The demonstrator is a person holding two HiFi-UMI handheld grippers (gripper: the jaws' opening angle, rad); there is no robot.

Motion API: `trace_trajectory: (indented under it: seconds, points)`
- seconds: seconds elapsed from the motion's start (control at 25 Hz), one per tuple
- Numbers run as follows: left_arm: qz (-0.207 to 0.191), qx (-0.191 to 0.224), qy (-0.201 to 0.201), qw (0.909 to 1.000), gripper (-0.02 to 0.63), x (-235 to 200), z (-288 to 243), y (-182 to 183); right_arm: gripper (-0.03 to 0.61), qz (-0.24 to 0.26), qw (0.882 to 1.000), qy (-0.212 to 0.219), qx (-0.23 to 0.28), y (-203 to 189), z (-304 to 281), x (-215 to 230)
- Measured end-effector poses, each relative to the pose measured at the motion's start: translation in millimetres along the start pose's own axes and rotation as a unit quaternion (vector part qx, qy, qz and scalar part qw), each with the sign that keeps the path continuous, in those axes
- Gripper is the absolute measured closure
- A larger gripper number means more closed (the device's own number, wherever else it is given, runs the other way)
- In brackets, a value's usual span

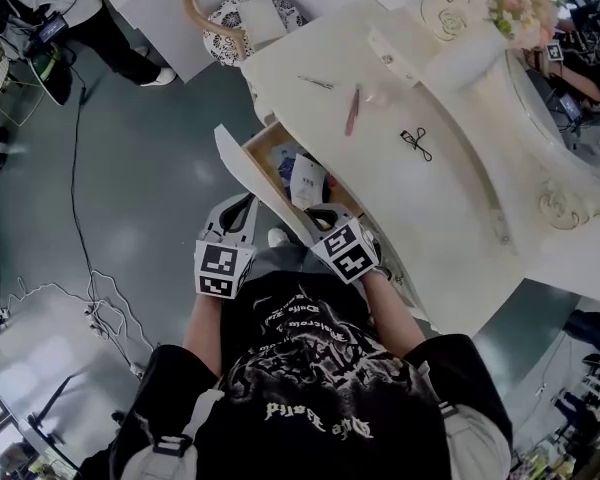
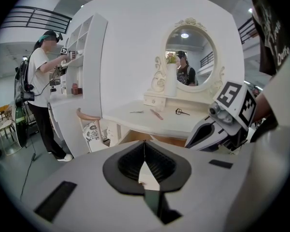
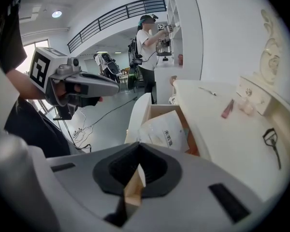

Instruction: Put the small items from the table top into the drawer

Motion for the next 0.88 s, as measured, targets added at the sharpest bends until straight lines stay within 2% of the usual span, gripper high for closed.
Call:
trace_trajectory:
  seconds: [0.88]
  points:
    - [-0.003,-0.009,-0.006,0.9999,0.597,-13,-5,0,0.568,-0.059,0.996,-0.035,-0.064,-32,-23,19]
Point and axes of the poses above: the fingertips, and each gripper's own axes: z backward along the fingers, x to its right, y out of its top, the point moved 8 cm from there along z, backward along the fingers, and after that the axes turned 9 degrees about z, right-handed, at the moved point
